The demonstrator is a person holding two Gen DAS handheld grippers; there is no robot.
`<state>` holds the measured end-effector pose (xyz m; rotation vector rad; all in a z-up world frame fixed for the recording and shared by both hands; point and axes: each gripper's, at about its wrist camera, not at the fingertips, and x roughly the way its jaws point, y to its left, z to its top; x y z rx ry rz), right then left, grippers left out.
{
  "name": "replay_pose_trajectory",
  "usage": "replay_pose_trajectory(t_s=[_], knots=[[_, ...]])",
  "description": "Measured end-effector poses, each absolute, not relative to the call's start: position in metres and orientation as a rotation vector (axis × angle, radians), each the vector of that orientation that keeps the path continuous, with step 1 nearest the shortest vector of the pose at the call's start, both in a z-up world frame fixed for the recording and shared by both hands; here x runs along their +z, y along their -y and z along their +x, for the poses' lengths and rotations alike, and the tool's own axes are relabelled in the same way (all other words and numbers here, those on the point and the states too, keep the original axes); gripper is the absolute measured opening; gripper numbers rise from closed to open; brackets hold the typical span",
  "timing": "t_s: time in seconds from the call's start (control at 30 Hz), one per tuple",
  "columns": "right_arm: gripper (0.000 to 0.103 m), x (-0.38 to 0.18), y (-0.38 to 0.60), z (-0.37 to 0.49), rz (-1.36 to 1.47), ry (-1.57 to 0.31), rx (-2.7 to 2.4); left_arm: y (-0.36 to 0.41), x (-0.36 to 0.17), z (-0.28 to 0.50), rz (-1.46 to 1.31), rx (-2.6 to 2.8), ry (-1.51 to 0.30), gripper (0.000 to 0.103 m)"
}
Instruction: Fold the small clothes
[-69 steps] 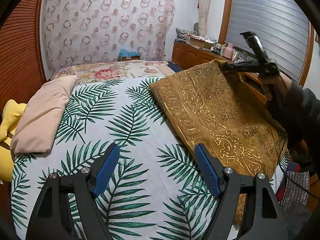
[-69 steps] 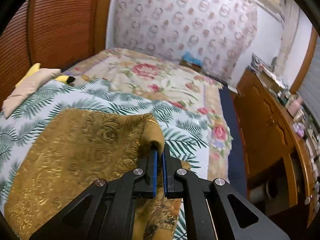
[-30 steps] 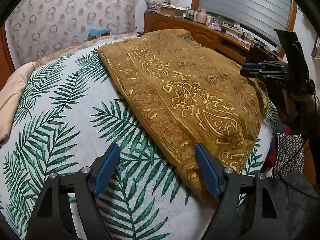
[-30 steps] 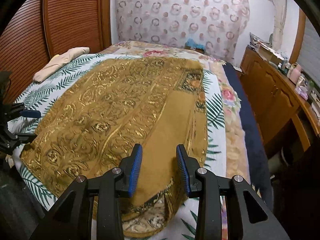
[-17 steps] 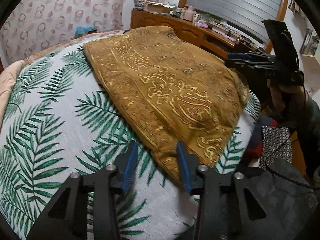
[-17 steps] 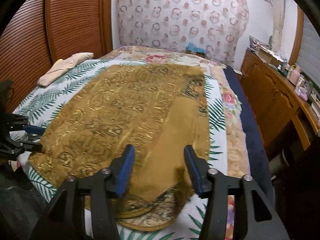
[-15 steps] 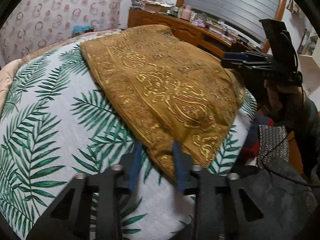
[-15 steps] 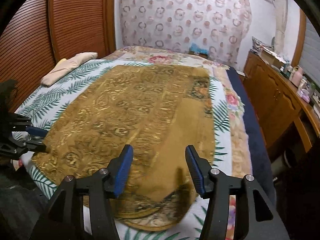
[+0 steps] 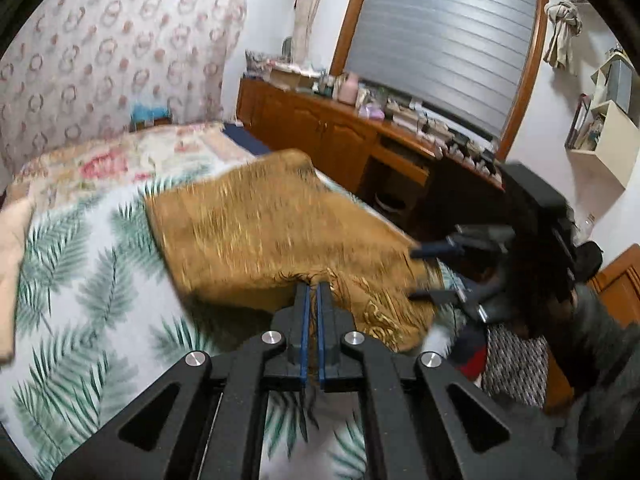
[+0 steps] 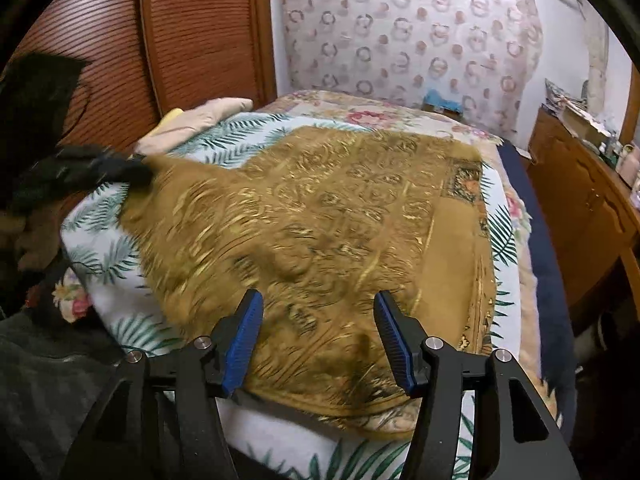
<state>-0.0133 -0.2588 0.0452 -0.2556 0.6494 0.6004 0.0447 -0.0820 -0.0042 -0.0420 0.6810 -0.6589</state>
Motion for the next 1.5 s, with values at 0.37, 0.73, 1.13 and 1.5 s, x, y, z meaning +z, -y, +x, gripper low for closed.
replay_pose_trajectory(t_s=[0.37,0.73,1.13,1.5], knots=[[0.067,0.031,0.26,-0.015,-0.27,-0.677,0.621,0.092,-0.001,0.098,-0.081,-0.611,-0.676,0.003],[0.066,0.021,0.258,0.011,-0.338,-0.688,0.533,0.083,-0.005,0.115,-0.089,-0.549,-0.67,0.003],[0.009,0.044,0.272,0.04,-0.279,-0.576,0.537,0.075,-0.003,0.131,-0.053,-0.49,-0.651,0.003],[0.007,0.073,0.249,0.091,-0.249,-0.476,0.543,0.05,-0.009,0.157,-0.055,-0.422,-0.653,0.003]])
